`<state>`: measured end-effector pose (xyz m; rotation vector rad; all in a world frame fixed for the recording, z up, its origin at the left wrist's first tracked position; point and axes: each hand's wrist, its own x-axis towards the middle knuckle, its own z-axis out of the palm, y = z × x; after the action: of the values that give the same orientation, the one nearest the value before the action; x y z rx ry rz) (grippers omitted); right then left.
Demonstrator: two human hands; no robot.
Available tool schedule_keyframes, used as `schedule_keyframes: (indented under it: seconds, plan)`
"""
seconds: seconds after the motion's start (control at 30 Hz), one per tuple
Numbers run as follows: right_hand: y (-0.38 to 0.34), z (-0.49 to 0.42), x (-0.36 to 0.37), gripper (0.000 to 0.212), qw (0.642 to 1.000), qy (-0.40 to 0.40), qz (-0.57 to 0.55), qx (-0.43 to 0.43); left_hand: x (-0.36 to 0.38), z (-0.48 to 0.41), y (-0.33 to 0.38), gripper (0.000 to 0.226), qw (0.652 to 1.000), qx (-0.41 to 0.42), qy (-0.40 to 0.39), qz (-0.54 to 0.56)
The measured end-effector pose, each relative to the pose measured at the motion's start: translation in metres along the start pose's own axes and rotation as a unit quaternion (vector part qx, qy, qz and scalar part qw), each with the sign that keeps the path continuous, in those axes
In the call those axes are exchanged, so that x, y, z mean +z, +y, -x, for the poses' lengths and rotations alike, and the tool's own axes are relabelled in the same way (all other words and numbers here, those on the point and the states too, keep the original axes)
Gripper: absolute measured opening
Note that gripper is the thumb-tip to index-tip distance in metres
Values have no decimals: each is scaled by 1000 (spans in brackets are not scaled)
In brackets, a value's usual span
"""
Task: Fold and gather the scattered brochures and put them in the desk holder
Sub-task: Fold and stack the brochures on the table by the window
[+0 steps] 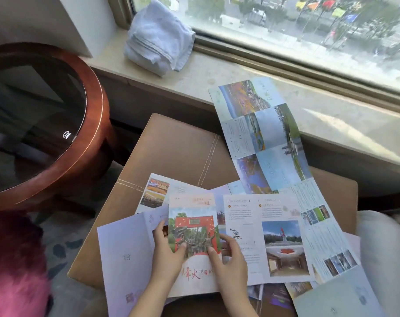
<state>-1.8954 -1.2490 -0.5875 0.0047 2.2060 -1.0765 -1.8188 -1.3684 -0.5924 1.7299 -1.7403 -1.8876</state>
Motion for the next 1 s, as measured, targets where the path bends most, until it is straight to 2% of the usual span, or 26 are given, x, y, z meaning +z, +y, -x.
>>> schedule_keyframes:
  seconds: [0.07,0.13,0.2,0.27,0.33,0.43,0.47,0.7,0.83,0.9,0.97,1.0]
  plan:
    - [3,2,-8,43,995,85,52,-14,-1,-1,0,49,999,-32,-14,19]
    - [1,2,-15,62,992,98,77,13,-6,0,2,43,995,-61,-51,58]
    - [-6,3,-20,75,998,25,-8,50,-13,2,7,42,987,-73,-98,105]
    - [-11,4,-23,81,987,-62,-125,75,-19,2,8,44,978,-71,-131,144]
    - [-14,6,-25,73,977,-110,-168,71,-22,1,7,46,972,-70,-151,167]
    - [-13,7,-27,28,970,-120,-204,50,-22,0,7,49,961,-71,-184,193]
    - [-14,8,-28,22,967,-116,-220,50,-20,1,7,51,960,-65,-190,194]
    - [-7,7,-31,18,965,-68,-248,41,3,6,5,53,992,8,-120,32]
    - [1,0,-29,22,972,-55,-217,72,14,6,2,50,993,-9,-110,38]
    - [4,0,-26,24,988,-36,-141,54,14,5,0,50,994,-17,-93,50]
    - [3,3,-24,40,996,-14,-78,36,12,6,1,48,993,-20,-93,67]
    - [2,4,-24,48,996,-17,-80,33,11,7,2,45,993,-17,-96,71]
